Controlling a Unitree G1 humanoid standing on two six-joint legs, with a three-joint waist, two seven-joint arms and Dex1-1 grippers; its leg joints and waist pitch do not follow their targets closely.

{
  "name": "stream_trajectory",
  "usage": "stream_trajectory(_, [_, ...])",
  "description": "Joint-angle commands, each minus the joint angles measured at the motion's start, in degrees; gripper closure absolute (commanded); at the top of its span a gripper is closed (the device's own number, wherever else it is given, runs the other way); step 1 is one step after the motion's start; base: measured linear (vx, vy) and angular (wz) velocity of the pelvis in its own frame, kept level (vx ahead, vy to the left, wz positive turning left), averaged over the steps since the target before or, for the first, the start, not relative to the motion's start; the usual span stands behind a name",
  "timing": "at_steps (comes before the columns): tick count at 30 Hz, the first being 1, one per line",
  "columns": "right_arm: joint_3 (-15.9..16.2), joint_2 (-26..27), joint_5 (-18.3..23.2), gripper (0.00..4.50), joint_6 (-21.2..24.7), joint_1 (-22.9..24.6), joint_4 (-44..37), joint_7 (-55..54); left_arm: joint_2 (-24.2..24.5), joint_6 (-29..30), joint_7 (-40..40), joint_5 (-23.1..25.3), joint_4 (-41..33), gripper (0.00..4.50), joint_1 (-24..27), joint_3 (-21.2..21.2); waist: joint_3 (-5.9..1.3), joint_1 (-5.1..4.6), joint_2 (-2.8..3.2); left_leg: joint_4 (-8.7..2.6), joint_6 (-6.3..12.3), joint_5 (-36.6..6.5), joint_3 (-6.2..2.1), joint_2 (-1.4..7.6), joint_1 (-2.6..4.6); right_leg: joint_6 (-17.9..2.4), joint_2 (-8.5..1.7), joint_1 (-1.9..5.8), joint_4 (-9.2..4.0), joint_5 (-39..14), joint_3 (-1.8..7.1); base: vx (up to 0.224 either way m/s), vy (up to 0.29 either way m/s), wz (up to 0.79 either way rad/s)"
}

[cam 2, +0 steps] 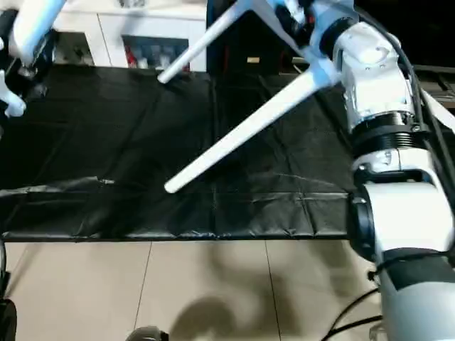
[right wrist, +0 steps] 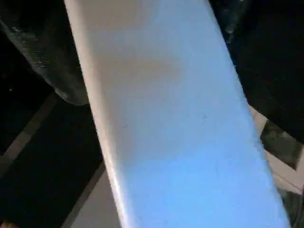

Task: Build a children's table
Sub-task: Flip table

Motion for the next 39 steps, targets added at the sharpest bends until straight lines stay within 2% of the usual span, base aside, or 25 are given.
stream_trajectory(1, [-0.07,1.45,2.73,1.29,-2.38,-2.12,-0.28,2.17,-2.76,4.45,-1.28,-2.50,4.57,2.53,1.26,-3.95,-3.64,-0.72,-0.26,-3.81,-2.29,-22.26,0.42,-0.35,1.97,-7.86,-2.02,0.79,-5.08,-18.91,1.17,0.000,0.000,0.00])
stream_trajectory(5, [-1.22,1.64,3.42,1.04,-3.41,-2.35,-0.30,2.49,-3.12,4.93,-0.98,-2.18,4.76,2.56,1.12,-4.29,-3.65,-0.62,-0.15,-3.76,-2.00,-22.86,0.42,-0.39,2.05,-7.93,-2.07,0.62,-5.21,-19.33,1.18,0.000,0.000,0.00])
stream_trajectory(8, [-2.26,2.04,4.48,0.72,-6.93,-2.10,-1.22,3.72,-3.24,5.27,-0.92,-2.02,4.79,2.58,0.88,-4.66,-3.68,-0.68,0.02,-3.88,-2.01,-23.18,0.26,-0.33,1.84,-7.92,-2.12,0.81,-5.13,-19.43,1.08,0.000,0.000,0.00])
stream_trajectory(9, [-2.45,2.15,4.76,0.62,-7.84,-2.01,-1.52,4.14,-3.22,5.32,-0.95,-1.95,4.84,2.60,0.79,-4.70,-3.62,-0.60,0.08,-3.89,-2.01,-23.62,0.27,-0.29,1.94,-7.85,-2.14,0.63,-5.24,-19.77,1.09,0.000,0.000,0.00])
stream_trajectory(12, [-2.96,2.49,5.95,0.48,-9.95,-1.68,-2.47,5.43,-3.16,5.57,-0.96,-1.83,5.07,2.64,0.50,-4.71,-3.59,-0.68,0.03,-3.94,-2.01,-24.23,0.21,-0.35,1.88,-7.68,-2.17,0.69,-5.32,-20.68,1.07,0.000,0.000,0.00])
stream_trajectory(14, [-3.15,2.69,6.66,0.18,-11.27,-1.51,-2.98,6.32,-3.13,5.67,-1.01,-1.72,5.13,2.70,0.43,-4.74,-3.61,-0.70,0.04,-3.99,-1.98,-24.45,0.16,-0.36,1.87,-7.58,-2.16,0.68,-5.37,-20.87,1.03,0.000,0.000,0.00])
stream_trajectory(18, [-3.58,3.21,7.60,0.00,-14.24,-1.37,-3.79,7.89,-3.00,5.47,-1.22,-1.34,5.34,2.80,0.30,-4.91,-3.73,-0.71,0.14,-4.06,-1.95,-23.90,0.05,-0.32,1.65,-7.73,-2.26,0.83,-5.28,-20.17,0.99,0.000,0.000,0.00])
stream_trajectory(21, [-4.91,4.21,10.29,0.00,-16.43,-0.91,-6.06,9.46,-2.76,5.19,-1.39,-1.23,5.63,2.86,0.23,-5.10,-3.88,-0.67,0.08,-3.99,-1.36,-22.42,0.13,-0.31,1.57,-8.18,-2.18,0.94,-5.07,-17.75,1.03,0.000,0.000,0.00])
stream_trajectory(23, [-6.34,5.63,15.25,0.00,-14.40,0.63,-11.15,13.02,-2.41,4.82,-1.68,-1.04,6.11,2.89,0.24,-5.19,-3.98,-0.63,0.17,-4.00,-0.68,-20.91,0.14,-0.23,1.49,-8.64,-2.12,1.13,-4.82,-15.13,1.10,0.000,0.000,0.00])
stream_trajectory(25, [-6.21,6.61,18.37,0.00,-9.31,3.62,-15.62,15.36,-2.10,4.36,-1.80,-0.95,6.54,2.91,0.54,-5.33,-4.06,-0.54,0.36,-4.08,-0.30,-19.13,0.12,-0.19,1.46,-8.95,-1.95,1.39,-4.66,-12.31,1.09,0.000,0.000,0.00])
stream_trajectory(28, [-5.79,7.88,18.52,0.00,-4.87,8.97,-18.10,12.98,-1.86,3.61,-1.86,-0.81,6.92,2.92,1.40,-5.45,-4.20,-0.51,0.34,-4.16,-0.85,-16.32,0.16,-0.22,1.39,-9.53,-1.98,1.59,-4.51,-9.37,1.10,0.000,0.000,0.00])
stream_trajectory(29, [-5.77,8.17,18.51,0.00,-4.21,10.05,-18.44,12.27,-1.76,3.43,-1.87,-0.77,7.01,2.92,1.59,-5.50,-4.41,-0.56,0.43,-4.18,-1.46,-16.25,0.09,-0.22,1.45,-9.94,-2.01,1.71,-4.36,-8.80,0.99,0.000,0.000,0.00])
stream_trajectory(31, [-5.52,8.44,18.31,0.00,-3.48,11.82,-18.87,11.51,-1.64,3.23,-1.91,-0.76,7.17,2.92,1.80,-5.52,-4.48,-0.54,0.25,-4.10,-1.74,-16.24,0.20,-0.26,1.57,-10.23,-1.98,1.70,-4.37,-8.33,1.00,0.000,0.000,0.00])
stream_trajectory(33, [-5.12,8.66,16.76,0.00,-1.65,17.36,-19.37,8.74,-1.13,2.44,-2.07,-0.65,7.83,2.93,2.24,-5.46,-4.38,-0.39,0.53,-4.19,-2.22,-16.75,0.21,-0.28,1.69,-10.04,-2.04,1.63,-4.48,-9.11,1.04,0.000,0.000,0.00])
stream_trajectory(34, [-5.43,8.55,15.94,0.00,-0.91,19.11,-19.18,6.84,-0.89,2.11,-2.14,-0.61,8.03,2.93,2.37,-5.42,-4.37,-0.51,0.32,-4.25,-2.46,-17.24,0.21,-0.32,1.66,-9.79,-2.04,1.75,-4.60,-9.72,1.06,0.000,0.000,0.00])
stream_trajectory(39, [-7.59,7.99,16.54,0.00,3.94,24.02,-19.97,2.99,-0.13,1.67,-2.31,-0.66,8.23,2.94,2.71,-5.24,-4.47,-0.55,0.27,-4.26,-2.83,-17.22,0.25,-0.33,1.80,-9.43,-2.08,1.75,-4.61,-10.27,1.09,0.000,0.000,0.00])
